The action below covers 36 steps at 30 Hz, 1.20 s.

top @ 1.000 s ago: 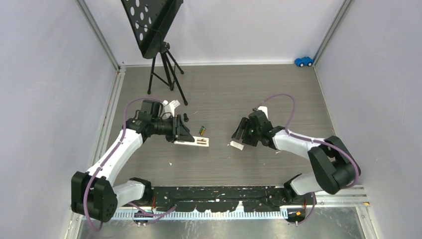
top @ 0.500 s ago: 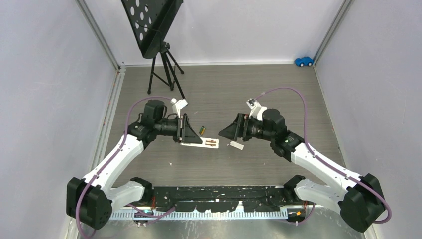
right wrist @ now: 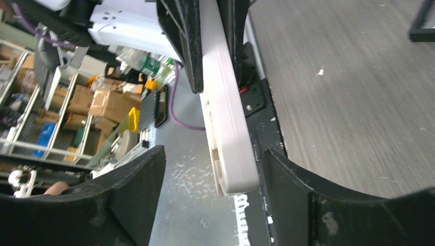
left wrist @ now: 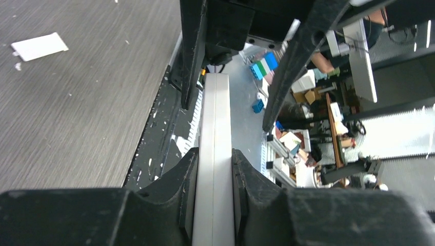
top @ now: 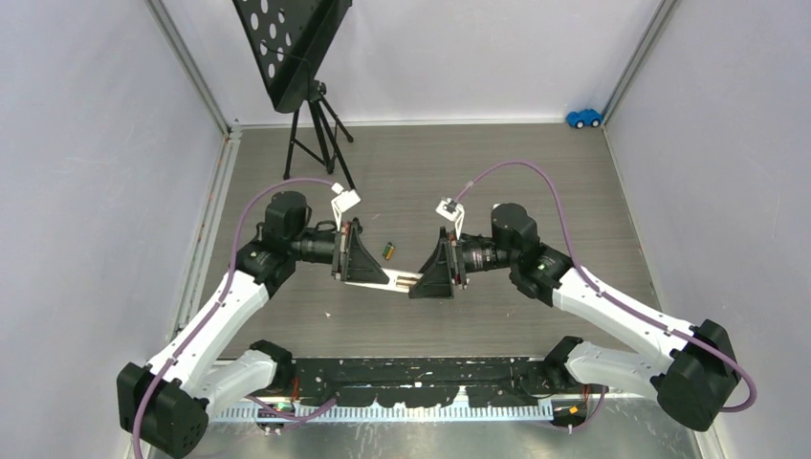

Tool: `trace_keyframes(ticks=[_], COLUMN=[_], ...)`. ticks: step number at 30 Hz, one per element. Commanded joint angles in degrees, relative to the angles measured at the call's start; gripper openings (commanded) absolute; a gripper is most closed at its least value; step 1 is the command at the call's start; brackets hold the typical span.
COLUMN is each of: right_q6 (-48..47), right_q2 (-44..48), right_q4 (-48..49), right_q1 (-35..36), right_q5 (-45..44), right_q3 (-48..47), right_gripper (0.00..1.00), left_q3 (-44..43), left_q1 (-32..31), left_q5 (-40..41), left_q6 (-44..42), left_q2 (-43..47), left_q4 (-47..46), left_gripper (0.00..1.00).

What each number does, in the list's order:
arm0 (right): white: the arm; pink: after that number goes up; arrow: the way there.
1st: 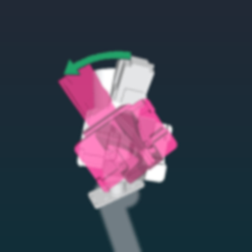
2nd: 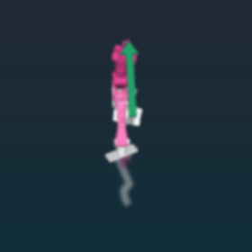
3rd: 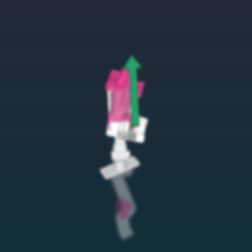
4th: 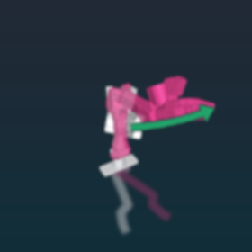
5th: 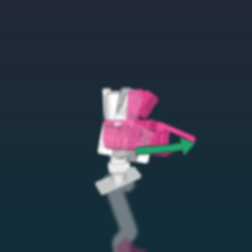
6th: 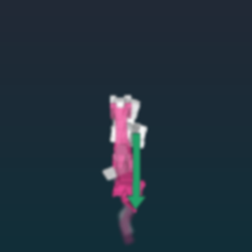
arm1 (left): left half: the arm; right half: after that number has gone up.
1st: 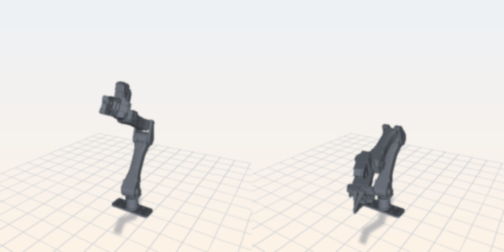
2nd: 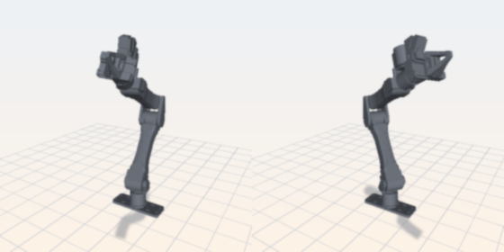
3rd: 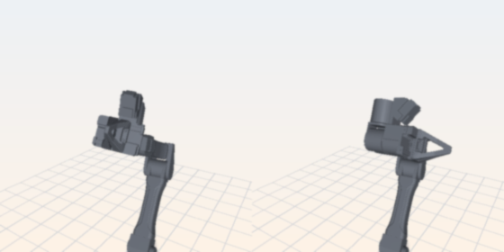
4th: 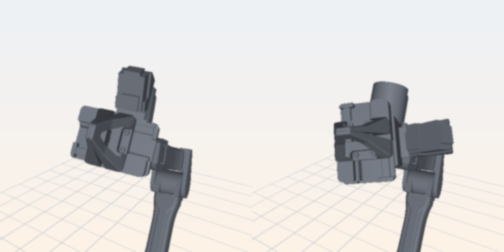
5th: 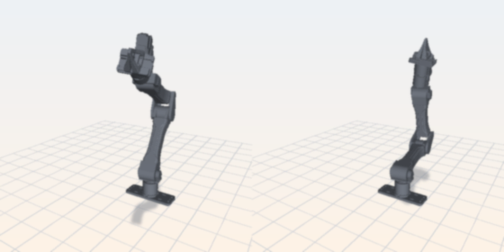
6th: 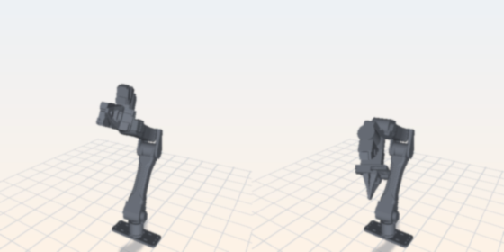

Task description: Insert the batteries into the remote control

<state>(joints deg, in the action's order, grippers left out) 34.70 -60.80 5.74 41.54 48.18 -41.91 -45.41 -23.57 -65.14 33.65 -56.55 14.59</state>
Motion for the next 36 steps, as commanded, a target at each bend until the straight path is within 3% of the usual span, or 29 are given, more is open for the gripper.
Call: trace_keyframes(ticks=[1, 9, 15, 19, 20, 24, 27, 30, 36], right_q6=[-2.0, -8.2, -7.3, -6.2, -5.9, -4.9, -5.3, -3.6, 0.3], right_q2=[-0.4, -5.0, -6.0, -5.6, -5.5, -4.7, -3.7, -2.3, 2.5], right_q4=[3.6, -5.0, -3.0, -1.6, -1.5, -0.9, -2.2, -1.4, 3.3], right_q1=[0.3, 1.5, 2.3, 2.7, 2.7, 2.7, 2.7, 2.7, 2.7], right_q5=[8.5, 11.3, 11.8, 11.9, 11.7, 9.0, 2.9, -3.7, -16.0], right_q3=[-4.5, -10.4, -11.6, -11.9, -11.9, -11.9, -11.8, -11.3, -7.9], right_gripper=[0.7, 0.47, 0.25, 0.18, 0.15, 0.08, 0.05, 0.04, 0.04], left_q3=[-1.2, -3.3, -5.1, -5.7, -5.7, -6.3, -5.7, -4.0, -0.7], left_q1=[-0.2, -0.2, -0.2, -0.2, -0.2, -0.2, -0.2, -0.2, -0.1], left_q5=[-7.2, -8.8, -9.7, -9.7, -9.7, -6.3, 4.0, 12.0, 22.4], left_q6=[-4.6, -5.7, -5.5, -4.7, -3.9, 0.1, 8.2, 15.7, 23.8], left_q2=[2.7, 3.4, 3.3, 3.7, 3.8, 4.2, 4.6, 4.5, 6.5], left_q4=[0.7, 1.1, 1.1, 0.0, -0.9, -4.6, -9.3, -13.9, -20.3], left_gripper=[0.0, 0.0, 0.02, 0.07, 0.11, 0.5, 0.74, 0.82, 0.86])
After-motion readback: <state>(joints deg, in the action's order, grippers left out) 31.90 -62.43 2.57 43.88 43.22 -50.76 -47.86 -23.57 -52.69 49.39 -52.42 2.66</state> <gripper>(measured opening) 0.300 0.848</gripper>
